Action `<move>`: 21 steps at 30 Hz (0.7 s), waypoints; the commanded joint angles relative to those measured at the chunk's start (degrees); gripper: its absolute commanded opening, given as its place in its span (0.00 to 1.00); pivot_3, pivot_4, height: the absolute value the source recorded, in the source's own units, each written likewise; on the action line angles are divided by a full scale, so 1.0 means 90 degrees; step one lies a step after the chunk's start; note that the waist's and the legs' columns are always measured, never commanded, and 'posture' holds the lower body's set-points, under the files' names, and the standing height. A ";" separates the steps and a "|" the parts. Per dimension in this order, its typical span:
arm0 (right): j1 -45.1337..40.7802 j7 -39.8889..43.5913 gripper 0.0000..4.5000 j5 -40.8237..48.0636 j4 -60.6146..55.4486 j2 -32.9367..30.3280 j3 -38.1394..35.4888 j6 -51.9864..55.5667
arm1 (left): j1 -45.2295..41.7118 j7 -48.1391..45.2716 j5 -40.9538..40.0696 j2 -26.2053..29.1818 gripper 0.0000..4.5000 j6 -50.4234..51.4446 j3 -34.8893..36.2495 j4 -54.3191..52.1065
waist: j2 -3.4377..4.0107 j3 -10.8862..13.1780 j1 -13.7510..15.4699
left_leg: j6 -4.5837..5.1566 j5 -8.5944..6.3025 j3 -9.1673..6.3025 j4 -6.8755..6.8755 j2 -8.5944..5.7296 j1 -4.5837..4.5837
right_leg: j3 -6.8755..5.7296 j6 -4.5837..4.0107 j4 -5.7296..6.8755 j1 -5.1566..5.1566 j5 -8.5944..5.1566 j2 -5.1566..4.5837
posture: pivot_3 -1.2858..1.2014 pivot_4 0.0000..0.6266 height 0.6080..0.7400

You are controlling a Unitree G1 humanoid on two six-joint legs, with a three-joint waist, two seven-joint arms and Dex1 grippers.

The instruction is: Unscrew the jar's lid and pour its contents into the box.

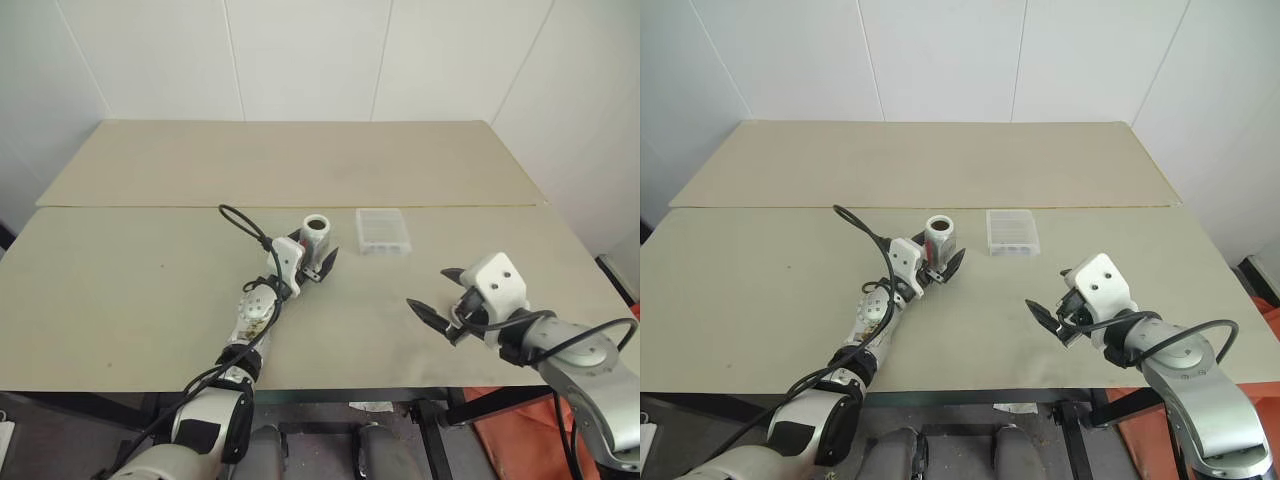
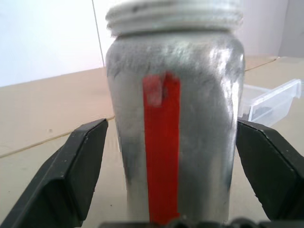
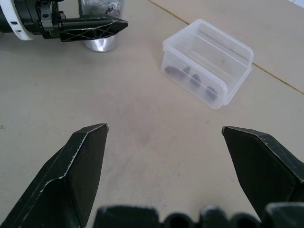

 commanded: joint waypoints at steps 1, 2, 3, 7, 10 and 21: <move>-0.0127 0.0043 1.00 -0.0111 0.0047 -0.0012 -0.0013 -0.0269 | 0.0590 0.0008 -0.0038 0.0148 0.99 0.0157 -0.0109 -0.0730 | 0.0005 -0.0003 -0.0054 | 0.0000 0.0000 0.0000 -0.0002 0.0000 0.0000 | 0.0000 0.0000 -0.0001 0.0000 -0.0001 0.0000 | 0.52 0.24 1.00; -0.0141 0.0057 1.00 -0.0109 0.0061 -0.0007 0.0003 -0.0277 | 0.0709 0.0014 -0.0007 0.0186 0.99 0.0232 -0.0150 -0.0923 | 0.0006 -0.0004 -0.0071 | 0.0000 0.0000 0.0001 -0.0007 0.0002 0.0000 | 0.0000 -0.0001 -0.0004 -0.0001 -0.0001 0.0001 | 0.52 0.24 1.00; -0.0153 0.0086 1.00 -0.0111 0.0060 -0.0001 0.0054 -0.0294 | 0.0918 0.0010 0.0019 0.0260 0.99 0.0347 -0.0187 -0.1247 | 0.0007 -0.0004 -0.0088 | 0.0000 0.0000 0.0003 -0.0011 0.0004 0.0003 | 0.0002 -0.0002 -0.0005 0.0000 -0.0002 0.0002 | 0.52 0.24 1.00; -0.0196 0.0181 1.00 -0.0146 0.0119 -0.0003 0.0212 -0.0363 | 0.1651 0.0005 0.0035 0.0510 0.99 0.0989 -0.0315 -0.2552 | 0.0005 -0.0006 -0.0166 | 0.0000 0.0000 0.0013 -0.0061 0.0006 0.0037 | 0.0022 -0.0015 -0.0006 0.0001 -0.0011 0.0012 | 0.52 0.24 1.00; -0.0260 0.0226 1.00 -0.0178 0.0217 -0.0018 0.0292 -0.0427 | 0.2120 0.0063 0.0031 0.0684 0.99 0.1536 -0.0380 -0.3473 | 0.0005 -0.0006 -0.0221 | 0.0000 0.0000 0.0016 -0.0101 0.0005 0.0073 | 0.0047 -0.0027 -0.0004 0.0002 -0.0022 0.0026 | 0.52 0.24 1.00; -0.0436 0.0495 1.00 -0.0238 0.0413 -0.0090 0.0342 -0.0492 | 0.3482 -0.0270 -0.0962 0.1469 0.99 0.3481 -0.0038 -0.6532 | -0.0005 0.0001 -0.0166 | -0.0002 0.0000 0.0032 -0.0096 0.0005 0.0073 | 0.0056 -0.0065 -0.0003 -0.0006 -0.0049 0.0019 | 0.52 0.24 1.00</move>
